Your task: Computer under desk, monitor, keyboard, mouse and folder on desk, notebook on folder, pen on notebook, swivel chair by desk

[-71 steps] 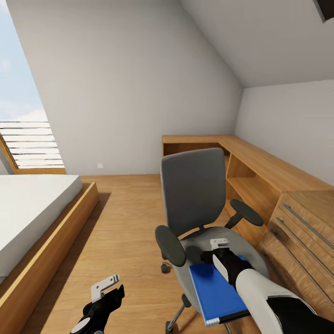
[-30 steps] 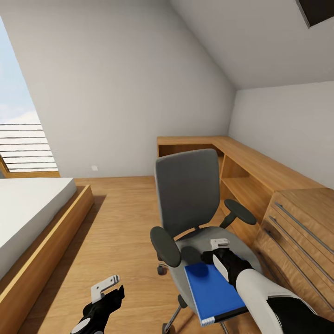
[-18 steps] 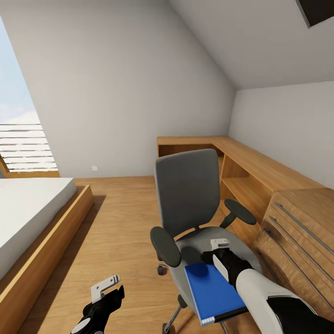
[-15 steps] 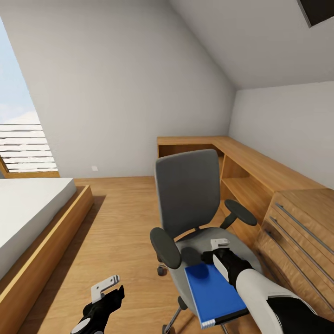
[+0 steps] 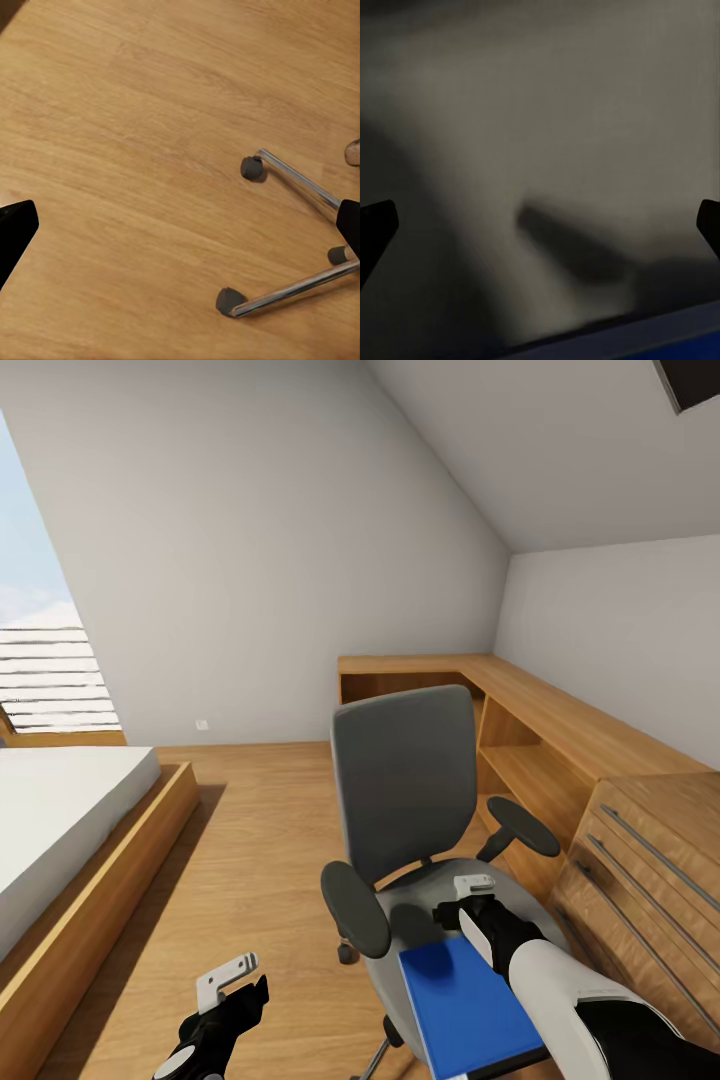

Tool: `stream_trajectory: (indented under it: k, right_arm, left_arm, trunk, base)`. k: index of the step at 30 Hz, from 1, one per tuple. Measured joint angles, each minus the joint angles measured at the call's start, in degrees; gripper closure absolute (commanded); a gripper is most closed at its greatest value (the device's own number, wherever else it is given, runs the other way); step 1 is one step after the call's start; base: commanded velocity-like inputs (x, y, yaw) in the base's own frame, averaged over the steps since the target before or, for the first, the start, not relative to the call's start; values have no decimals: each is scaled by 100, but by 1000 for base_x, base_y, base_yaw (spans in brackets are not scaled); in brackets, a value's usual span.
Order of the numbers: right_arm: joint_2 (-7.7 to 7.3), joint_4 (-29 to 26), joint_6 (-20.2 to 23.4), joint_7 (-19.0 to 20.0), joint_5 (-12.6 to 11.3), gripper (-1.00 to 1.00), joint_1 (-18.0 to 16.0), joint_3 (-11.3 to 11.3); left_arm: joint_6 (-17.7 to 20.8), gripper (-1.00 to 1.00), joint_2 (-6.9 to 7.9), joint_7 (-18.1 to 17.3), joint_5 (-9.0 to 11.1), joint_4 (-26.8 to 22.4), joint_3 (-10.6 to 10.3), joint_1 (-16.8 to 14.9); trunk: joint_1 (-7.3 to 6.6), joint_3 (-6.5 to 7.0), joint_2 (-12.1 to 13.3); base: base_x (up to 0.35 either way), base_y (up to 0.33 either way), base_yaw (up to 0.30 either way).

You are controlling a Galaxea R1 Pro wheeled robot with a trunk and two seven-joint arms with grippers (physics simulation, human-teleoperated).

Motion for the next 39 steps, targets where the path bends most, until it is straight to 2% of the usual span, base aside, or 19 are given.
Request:
stream_trajectory:
  k: [11, 16, 24, 39]
  right_arm:
    - [-2, 0, 49, -10, -12, -100, 0, -13]
    - [-2, 5, 100, -18, -15, -100, 0, -145]
    - [-17, 1, 405, -24, -12, -100, 0, -562]
    - [-21, 0, 488, -15, -15, -100, 0, -665]
  left_arm:
    - [0, -100, 0, 0, 0, 2, -1, 0]
    - [0, -100, 0, 0, 0, 0, 0, 0]
    - [0, -100, 0, 0, 0, 0, -1, 0]
    - [0, -100, 0, 0, 0, 1, 3, 0]
  trunk:
    - [0, 0, 0]
    - [0, 0, 0]
    - [0, 0, 0]
    - [0, 0, 0]
  base:
    - [2, 0, 0]
    - [0, 0, 0]
    - [0, 0, 0]
    - [0, 0, 0]
